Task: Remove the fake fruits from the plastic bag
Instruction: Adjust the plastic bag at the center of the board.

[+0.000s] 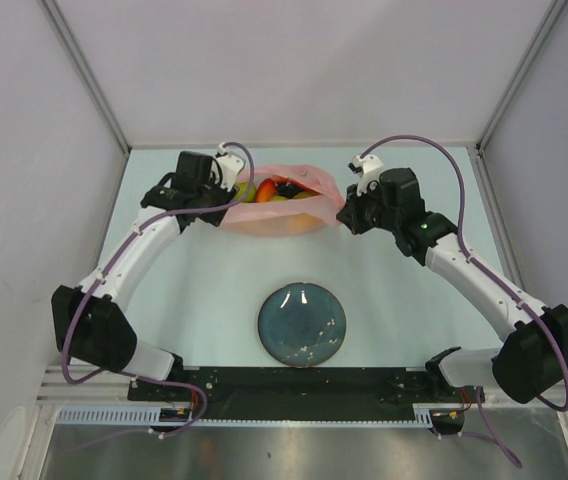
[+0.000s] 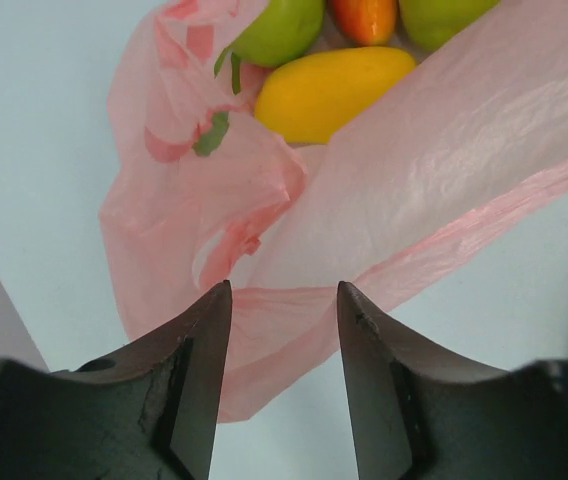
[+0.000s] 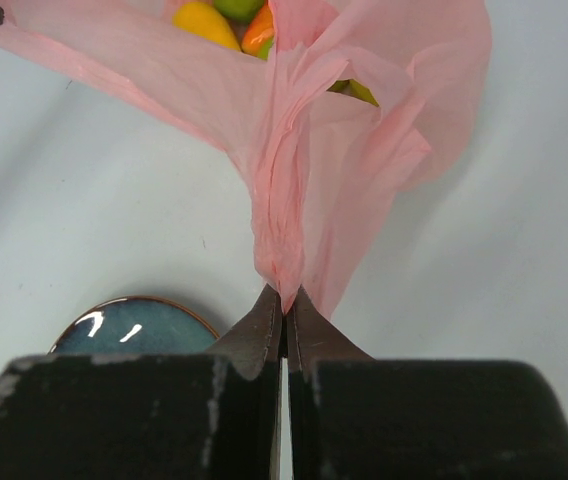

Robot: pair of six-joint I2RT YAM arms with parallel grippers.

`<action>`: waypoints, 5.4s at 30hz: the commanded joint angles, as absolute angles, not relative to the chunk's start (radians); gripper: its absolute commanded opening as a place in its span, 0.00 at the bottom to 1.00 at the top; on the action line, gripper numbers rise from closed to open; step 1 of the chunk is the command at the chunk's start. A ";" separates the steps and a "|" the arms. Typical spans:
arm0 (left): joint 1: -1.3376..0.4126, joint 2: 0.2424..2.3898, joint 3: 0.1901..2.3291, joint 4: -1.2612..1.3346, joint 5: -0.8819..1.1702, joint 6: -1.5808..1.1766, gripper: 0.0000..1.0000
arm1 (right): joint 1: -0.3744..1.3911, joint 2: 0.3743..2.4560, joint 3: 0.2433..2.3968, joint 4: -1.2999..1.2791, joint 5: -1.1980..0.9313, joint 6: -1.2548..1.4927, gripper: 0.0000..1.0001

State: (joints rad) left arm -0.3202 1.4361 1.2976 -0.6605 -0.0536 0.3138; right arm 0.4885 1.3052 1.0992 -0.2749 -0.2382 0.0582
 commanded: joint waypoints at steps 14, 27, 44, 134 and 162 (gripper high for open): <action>-0.314 1.721 1.543 -0.556 -0.152 0.206 0.67 | 0.471 1.276 1.100 -0.233 -0.238 0.077 0.00; -0.279 1.796 1.620 -0.485 -0.080 0.258 0.02 | 0.468 1.288 1.112 -0.219 -0.216 0.071 0.00; -0.134 1.621 1.710 -0.431 0.282 0.259 0.00 | 0.453 1.647 1.592 -0.183 -0.184 0.022 0.00; -0.229 1.247 1.213 -0.161 0.517 -0.176 0.00 | 0.686 1.739 1.253 0.078 -0.034 -0.166 0.36; -0.233 1.503 1.451 -0.129 0.703 -0.117 0.00 | 0.466 2.249 1.795 0.134 -0.061 -0.400 0.82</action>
State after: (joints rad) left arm -0.2329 1.4960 1.3792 -0.1726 0.6601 -0.1131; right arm 0.4168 2.2185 1.7531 0.1387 0.0017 -0.3313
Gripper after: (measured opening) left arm 0.003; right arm 0.803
